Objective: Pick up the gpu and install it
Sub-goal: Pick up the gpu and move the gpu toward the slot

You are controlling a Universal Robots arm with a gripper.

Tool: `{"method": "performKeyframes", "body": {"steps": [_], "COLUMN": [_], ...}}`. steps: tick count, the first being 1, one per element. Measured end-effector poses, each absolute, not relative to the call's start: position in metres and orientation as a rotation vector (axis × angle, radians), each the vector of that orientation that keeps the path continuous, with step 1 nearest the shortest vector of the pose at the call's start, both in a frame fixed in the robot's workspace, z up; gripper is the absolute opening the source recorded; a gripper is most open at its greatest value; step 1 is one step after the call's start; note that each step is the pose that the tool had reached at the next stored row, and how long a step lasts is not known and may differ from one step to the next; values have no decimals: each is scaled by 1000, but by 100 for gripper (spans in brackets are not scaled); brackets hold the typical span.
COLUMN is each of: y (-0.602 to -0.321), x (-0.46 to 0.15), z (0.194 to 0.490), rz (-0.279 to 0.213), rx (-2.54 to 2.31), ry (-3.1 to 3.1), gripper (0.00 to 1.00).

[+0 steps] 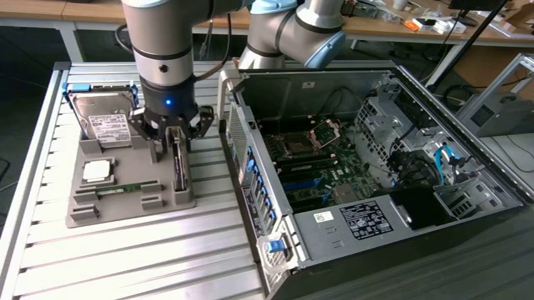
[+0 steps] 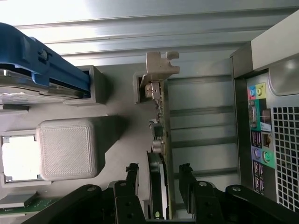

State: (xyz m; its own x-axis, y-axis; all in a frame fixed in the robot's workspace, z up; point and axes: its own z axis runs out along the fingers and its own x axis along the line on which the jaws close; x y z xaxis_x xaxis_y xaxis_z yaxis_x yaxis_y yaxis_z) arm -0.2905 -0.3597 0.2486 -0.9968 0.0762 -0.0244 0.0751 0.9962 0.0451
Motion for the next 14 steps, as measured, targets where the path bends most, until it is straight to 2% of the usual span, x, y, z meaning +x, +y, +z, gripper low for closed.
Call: {"method": "performKeyframes", "body": {"steps": [14], "y": [-360], "x": [-291], "z": [243], "rz": [69], "rx": [118], "ry": [3113], "gripper": [48]}}
